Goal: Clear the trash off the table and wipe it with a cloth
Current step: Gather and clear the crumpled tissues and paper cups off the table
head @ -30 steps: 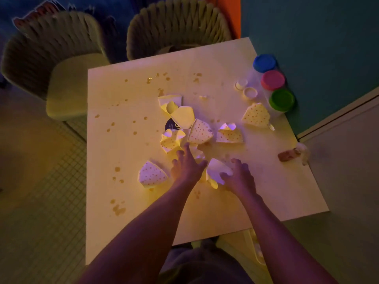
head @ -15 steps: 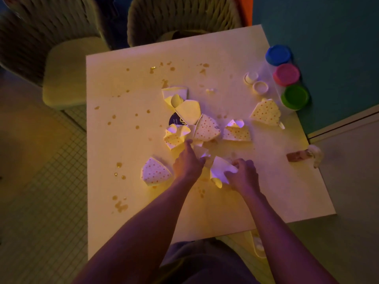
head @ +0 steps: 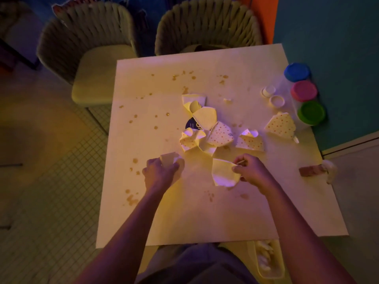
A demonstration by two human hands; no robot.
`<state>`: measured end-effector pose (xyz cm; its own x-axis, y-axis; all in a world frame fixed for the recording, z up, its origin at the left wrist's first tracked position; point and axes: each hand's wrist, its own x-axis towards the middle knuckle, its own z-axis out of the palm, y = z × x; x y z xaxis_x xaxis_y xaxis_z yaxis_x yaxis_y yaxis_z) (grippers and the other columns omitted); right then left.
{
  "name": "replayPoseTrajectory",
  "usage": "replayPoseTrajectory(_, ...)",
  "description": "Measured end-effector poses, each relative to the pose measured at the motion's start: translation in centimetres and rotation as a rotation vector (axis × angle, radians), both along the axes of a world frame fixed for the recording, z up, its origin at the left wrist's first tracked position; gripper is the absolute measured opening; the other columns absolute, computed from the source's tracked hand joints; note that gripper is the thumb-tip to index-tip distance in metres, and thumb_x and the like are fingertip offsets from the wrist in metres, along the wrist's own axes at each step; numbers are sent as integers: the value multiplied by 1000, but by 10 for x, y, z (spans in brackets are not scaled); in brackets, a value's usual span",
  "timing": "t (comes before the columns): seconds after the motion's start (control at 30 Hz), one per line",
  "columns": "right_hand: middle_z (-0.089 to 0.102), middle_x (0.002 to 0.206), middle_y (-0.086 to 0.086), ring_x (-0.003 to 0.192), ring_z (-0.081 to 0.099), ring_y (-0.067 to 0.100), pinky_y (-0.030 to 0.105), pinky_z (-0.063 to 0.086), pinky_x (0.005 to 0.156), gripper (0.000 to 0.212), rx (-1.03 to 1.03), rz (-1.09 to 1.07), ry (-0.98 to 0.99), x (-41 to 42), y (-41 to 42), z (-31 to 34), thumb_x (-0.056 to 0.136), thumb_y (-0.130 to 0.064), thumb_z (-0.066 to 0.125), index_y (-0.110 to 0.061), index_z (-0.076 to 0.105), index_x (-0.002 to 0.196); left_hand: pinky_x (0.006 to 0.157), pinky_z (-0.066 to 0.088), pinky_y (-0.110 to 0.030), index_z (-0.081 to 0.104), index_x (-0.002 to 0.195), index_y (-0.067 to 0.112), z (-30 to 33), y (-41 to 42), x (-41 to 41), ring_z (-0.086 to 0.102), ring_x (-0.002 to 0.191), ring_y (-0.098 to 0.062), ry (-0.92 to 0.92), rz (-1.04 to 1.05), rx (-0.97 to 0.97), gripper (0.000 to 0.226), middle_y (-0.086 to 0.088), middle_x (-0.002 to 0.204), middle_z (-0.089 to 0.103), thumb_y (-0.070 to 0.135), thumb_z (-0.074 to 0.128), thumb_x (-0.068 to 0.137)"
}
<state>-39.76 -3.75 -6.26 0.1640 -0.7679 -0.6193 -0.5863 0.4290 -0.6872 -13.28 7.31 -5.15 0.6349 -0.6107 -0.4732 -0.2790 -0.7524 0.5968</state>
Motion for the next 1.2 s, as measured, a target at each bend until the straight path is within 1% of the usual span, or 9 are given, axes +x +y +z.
replayPoseTrajectory(0.13, 63, 108, 7, 97, 64, 25, 47, 59, 76, 33, -2, 5, -75, 18, -17, 12, 83, -3, 64, -18, 58, 111, 106, 40, -48, 62, 131, 25, -5, 9, 2, 39, 129, -34, -78, 24, 138, 56, -4, 137, 46, 55, 66, 83)
replayPoseTrajectory(0.37, 57, 108, 10, 87, 60, 22, 40, 56, 71, 49, -25, -41, -70, 47, -55, 13, 83, -5, 68, -23, 54, 127, 103, 39, -46, 59, 131, 17, -17, 11, 7, 39, 129, -34, -155, -19, 155, 56, -5, 143, 46, 50, 65, 86)
replayPoseTrajectory(0.43, 59, 110, 7, 90, 63, 24, 41, 57, 73, 53, -25, -72, -35, 53, -65, 11, 82, -6, 70, -22, 53, 130, 101, 40, -45, 60, 128, 16, -18, 12, 9, 40, 127, -34, -155, -23, 133, 52, -7, 140, 49, 48, 65, 87)
replayPoseTrajectory(0.57, 62, 124, 8, 107, 64, 29, 50, 55, 92, 62, -43, -98, 74, 61, -79, 2, 77, -12, 75, -20, 51, 133, 101, 37, -49, 61, 119, 20, -20, 19, 5, 43, 126, -33, -214, -87, 169, 40, -6, 127, 60, 47, 61, 89)
replayPoseTrajectory(0.63, 59, 130, 8, 113, 61, 30, 47, 53, 95, 63, -61, -108, 119, 63, -83, -3, 77, -12, 76, -18, 51, 134, 104, 34, -50, 62, 120, 19, -23, 23, 3, 45, 127, -31, -223, -88, 168, 40, -6, 124, 63, 46, 58, 91)
replayPoseTrajectory(0.73, 56, 132, 6, 115, 59, 28, 33, 50, 92, 62, -104, -111, 180, 66, -85, -7, 78, -13, 73, -17, 50, 136, 105, 37, -49, 63, 120, 14, -31, 27, -1, 47, 126, -31, -211, -85, 89, 39, -8, 124, 63, 41, 59, 93)
replayPoseTrajectory(0.9, 41, 137, 12, 119, 55, 28, 32, 46, 94, 69, -121, -50, 284, 71, -87, -15, 81, -24, 72, -21, 43, 144, 95, 42, -47, 62, 114, 9, -43, 26, -4, 53, 112, -35, -216, -129, 14, 37, -12, 113, 63, 40, 59, 95)
replayPoseTrajectory(1.03, 53, 134, 9, 117, 57, 27, 28, 43, 81, 66, -93, 78, 274, 75, -97, -16, 78, -25, 73, -18, 46, 139, 88, 44, -46, 64, 113, 13, -49, 24, -6, 56, 96, -34, -272, -196, -12, 36, -8, 99, 64, 43, 55, 96)
replayPoseTrajectory(1.2, 61, 124, 4, 109, 59, 21, 25, 40, 79, 61, -49, 102, 232, 77, -107, -15, 79, -14, 75, -14, 52, 135, 82, 42, -44, 65, 109, 20, -56, 20, -5, 55, 91, -31, -345, -250, -15, 36, -1, 92, 64, 49, 49, 94)
